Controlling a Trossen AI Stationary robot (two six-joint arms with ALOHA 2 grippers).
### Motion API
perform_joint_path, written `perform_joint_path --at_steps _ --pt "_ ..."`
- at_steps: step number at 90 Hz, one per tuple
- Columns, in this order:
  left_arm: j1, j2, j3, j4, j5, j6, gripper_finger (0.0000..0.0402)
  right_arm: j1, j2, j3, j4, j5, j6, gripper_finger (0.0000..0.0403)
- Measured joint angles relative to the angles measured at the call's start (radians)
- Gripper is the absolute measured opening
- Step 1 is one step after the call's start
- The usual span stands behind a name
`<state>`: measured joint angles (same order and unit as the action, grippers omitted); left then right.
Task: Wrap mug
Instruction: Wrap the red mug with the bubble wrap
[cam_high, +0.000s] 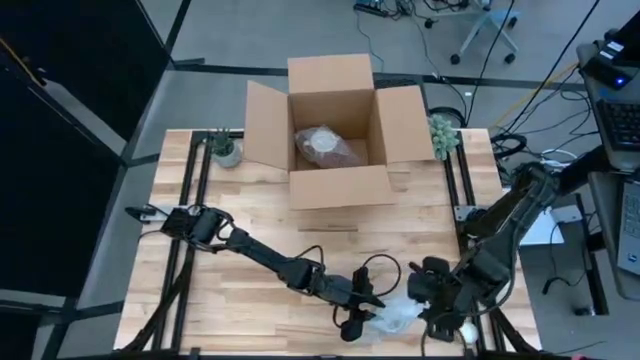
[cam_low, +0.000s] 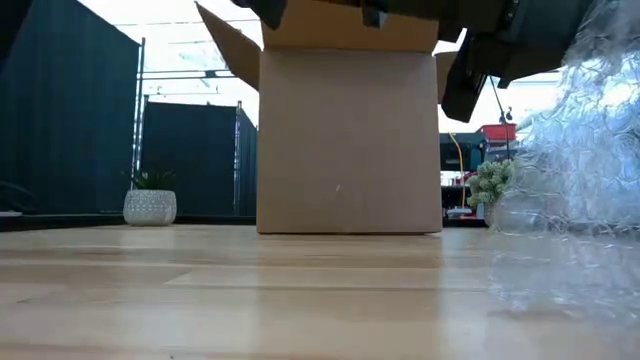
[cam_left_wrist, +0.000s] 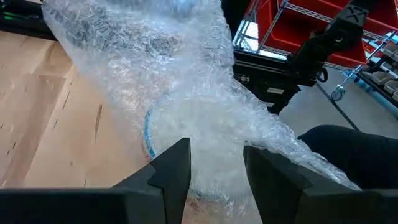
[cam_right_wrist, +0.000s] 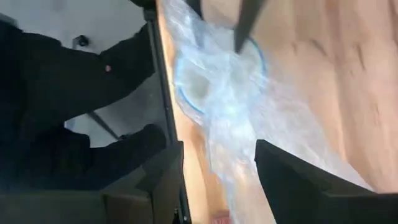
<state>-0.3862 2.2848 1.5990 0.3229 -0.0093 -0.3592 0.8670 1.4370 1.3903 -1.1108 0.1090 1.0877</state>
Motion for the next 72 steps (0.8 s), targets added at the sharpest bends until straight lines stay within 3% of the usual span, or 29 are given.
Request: perform_joint_path --at_steps 12,17,41,51,72 --pt "0.0 0.0 0.0 0.0 0.0 0.0 0.0141 0.034 -0.003 -0.003 -0.052 0.26 0.06 0.0183" --pt "0.0 0.0 0.0 0.0 0.0 0.0 0.0141 0.041 0.006 -0.022 -0.035 0.31 0.065 0.0183" --pt "0.0 0.0 0.0 0.0 0.001 0.0 0.0141 0.016 0.059 -0.159 0.241 0.301 0.019 0.0183" --pt "0.0 0.0 0.0 0.001 0.001 0.0 0.0141 -0.011 0.093 -0.212 0.359 0.234 -0.043 0.0183" --pt "0.001 0.0 -0.001 0.006 0.001 -0.001 0.0141 -0.071 0.187 -0.277 0.4 0.141 -0.055 0.0183"
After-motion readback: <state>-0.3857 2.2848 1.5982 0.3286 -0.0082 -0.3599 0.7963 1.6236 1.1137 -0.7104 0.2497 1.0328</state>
